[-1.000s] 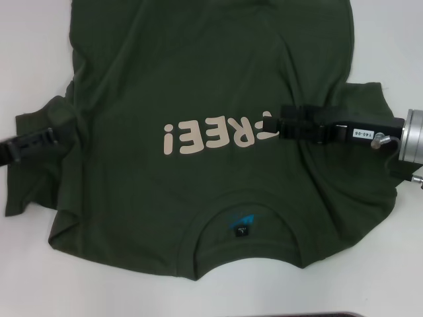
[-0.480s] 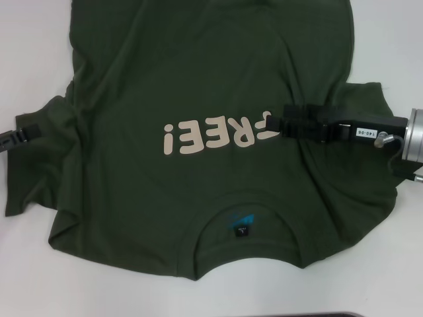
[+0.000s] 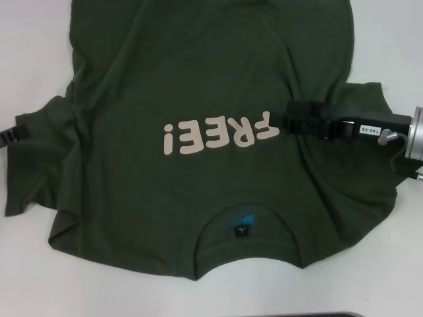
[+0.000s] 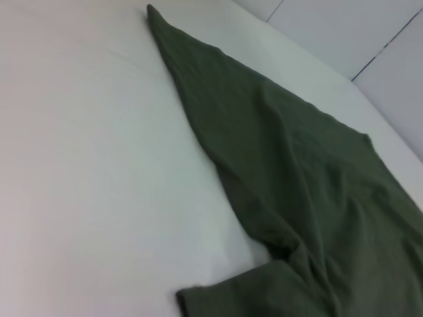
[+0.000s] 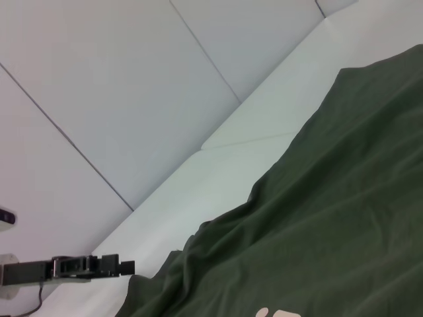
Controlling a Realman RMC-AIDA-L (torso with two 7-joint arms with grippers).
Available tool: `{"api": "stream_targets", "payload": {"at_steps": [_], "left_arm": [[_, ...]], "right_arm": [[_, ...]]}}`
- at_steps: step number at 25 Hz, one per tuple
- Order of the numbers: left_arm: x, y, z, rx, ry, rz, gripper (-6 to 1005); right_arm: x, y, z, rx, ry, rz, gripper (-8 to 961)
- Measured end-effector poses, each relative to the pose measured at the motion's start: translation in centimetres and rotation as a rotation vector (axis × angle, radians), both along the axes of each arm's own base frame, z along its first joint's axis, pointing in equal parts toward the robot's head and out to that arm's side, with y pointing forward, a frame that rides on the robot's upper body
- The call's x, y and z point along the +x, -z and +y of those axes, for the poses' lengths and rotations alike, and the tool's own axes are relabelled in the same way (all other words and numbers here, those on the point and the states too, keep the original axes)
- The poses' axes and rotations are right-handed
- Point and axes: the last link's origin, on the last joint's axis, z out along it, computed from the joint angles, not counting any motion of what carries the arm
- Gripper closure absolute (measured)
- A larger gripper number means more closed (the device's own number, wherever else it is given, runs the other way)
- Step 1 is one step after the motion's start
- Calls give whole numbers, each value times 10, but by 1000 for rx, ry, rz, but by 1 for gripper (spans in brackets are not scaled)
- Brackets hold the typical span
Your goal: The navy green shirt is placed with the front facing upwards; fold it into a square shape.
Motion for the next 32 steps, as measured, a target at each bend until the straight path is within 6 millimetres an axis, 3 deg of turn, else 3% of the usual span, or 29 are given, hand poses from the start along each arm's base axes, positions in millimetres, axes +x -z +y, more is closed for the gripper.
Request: {"api": "stream_targets", "payload": {"at_steps": [10, 32], "left_arm": [[-8, 0, -4, -21, -33, 32, 104], [1, 11, -4, -123, 5, 38, 115]], "right_arm": [[0, -1, 1, 3, 3, 5, 59], [-1, -2, -1, 2, 7, 21, 59]]}}
